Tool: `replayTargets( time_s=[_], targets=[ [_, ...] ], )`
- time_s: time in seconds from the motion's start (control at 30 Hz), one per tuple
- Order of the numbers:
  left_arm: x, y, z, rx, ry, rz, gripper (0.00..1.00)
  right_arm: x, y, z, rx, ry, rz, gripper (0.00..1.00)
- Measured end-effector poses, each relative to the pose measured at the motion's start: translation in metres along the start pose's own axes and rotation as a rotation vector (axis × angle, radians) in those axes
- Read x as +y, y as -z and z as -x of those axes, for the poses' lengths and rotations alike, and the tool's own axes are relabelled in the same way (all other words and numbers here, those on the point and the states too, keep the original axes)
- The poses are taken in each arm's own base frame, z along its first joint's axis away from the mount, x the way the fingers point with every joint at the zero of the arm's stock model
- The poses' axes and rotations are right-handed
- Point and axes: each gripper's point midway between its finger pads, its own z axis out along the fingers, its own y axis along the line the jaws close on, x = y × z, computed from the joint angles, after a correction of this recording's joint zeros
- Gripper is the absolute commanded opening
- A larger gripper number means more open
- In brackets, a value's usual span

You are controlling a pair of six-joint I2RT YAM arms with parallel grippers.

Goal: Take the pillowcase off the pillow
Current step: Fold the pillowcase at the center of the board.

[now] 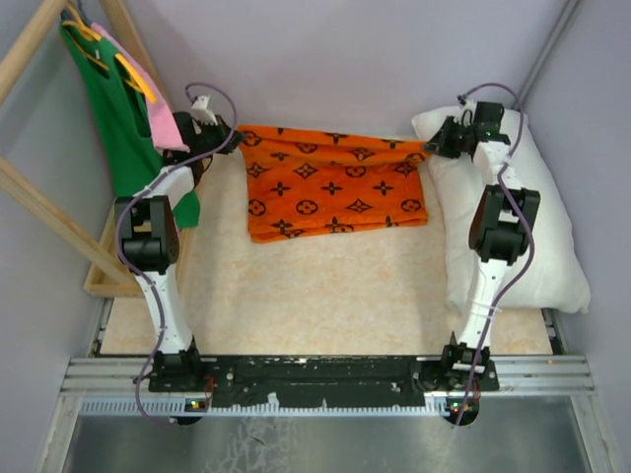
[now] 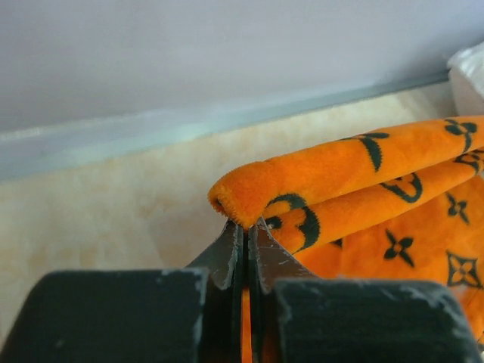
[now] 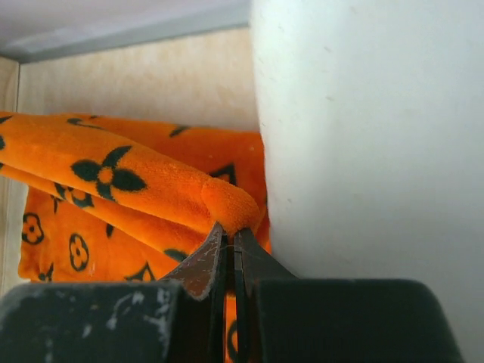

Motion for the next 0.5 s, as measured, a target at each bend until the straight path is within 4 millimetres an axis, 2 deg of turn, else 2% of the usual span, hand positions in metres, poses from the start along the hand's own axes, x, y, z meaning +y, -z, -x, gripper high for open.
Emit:
replayTargets(
  time_s=[0.07,0.13,0.2,0.3,0.37,0.5],
  targets=[
    [0.005,0.003,-0.023,0.036,0.016,0.015,0.00,-0.006,0.002,-0.020,0.029,-0.025,-0.010,0.00],
    [0.009,0.007,-0.046,0.072,0.034,0.029,0.00,-0.006,0.006,-0.030,0.035,-0.034,-0.010,0.00],
    [0.012,0.014,-0.071,0.107,0.053,0.045,0.00,-0.002,0.014,-0.032,0.026,-0.031,-0.006,0.00],
    [0.010,0.024,-0.096,0.138,0.072,0.061,0.00,0.008,0.029,-0.030,0.004,-0.030,0.001,0.00],
    [0.004,0.035,-0.106,0.147,0.076,0.070,0.00,0.012,0.039,-0.029,-0.012,-0.030,0.006,0.00],
    [-0.012,0.053,-0.107,0.128,0.059,0.075,0.00,0.015,0.055,-0.032,-0.031,-0.046,0.002,0.00]
  ],
)
